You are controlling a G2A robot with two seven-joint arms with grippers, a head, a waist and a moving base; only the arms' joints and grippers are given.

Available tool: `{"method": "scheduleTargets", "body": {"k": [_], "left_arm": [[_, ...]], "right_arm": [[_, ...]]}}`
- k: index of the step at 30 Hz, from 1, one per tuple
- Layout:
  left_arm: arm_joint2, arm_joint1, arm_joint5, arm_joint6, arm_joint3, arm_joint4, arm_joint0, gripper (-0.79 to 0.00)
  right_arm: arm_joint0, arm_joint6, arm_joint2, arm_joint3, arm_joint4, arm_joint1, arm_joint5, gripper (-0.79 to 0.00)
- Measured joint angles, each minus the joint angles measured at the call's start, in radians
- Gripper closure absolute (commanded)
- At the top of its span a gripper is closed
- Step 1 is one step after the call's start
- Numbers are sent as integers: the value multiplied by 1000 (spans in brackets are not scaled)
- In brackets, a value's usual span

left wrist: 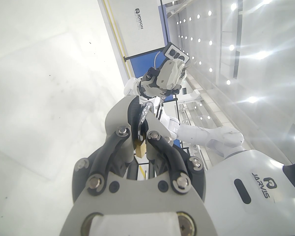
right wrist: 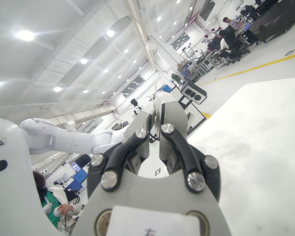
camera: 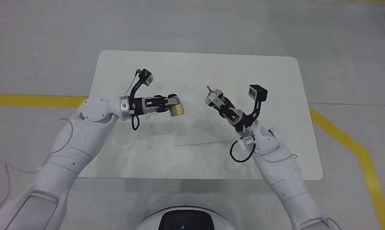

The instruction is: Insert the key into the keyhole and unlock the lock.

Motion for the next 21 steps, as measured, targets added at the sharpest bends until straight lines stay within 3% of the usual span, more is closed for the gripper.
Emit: {"method": "scheduleTargets", "body": {"k": [4,6,10,13,15,19,21], "left_arm": [[0,-1,6,5,0,-6,2,0],[6,-11,63,10,22,-63,-8,0],[36,-44,399,-52,162,-325,-129,0],[71,-69,566,12,246,-322,-191,0],[93,-82,632,29,290,-315,-223,0],[157,-117,732,66,366,-269,-296,0],[184,-134,746,72,387,-258,-317,0]], "right_arm": [[0,0,0,0,0,0,0,0],[-5,-6,-2,-8,3,-1,12,0],[-45,-31,10,-52,75,1,50,0],[-97,-28,42,-95,155,10,61,0],[-121,-9,50,-113,220,14,120,0],[-125,107,62,-157,410,24,391,0],[-128,135,80,-177,451,29,460,0]]}}
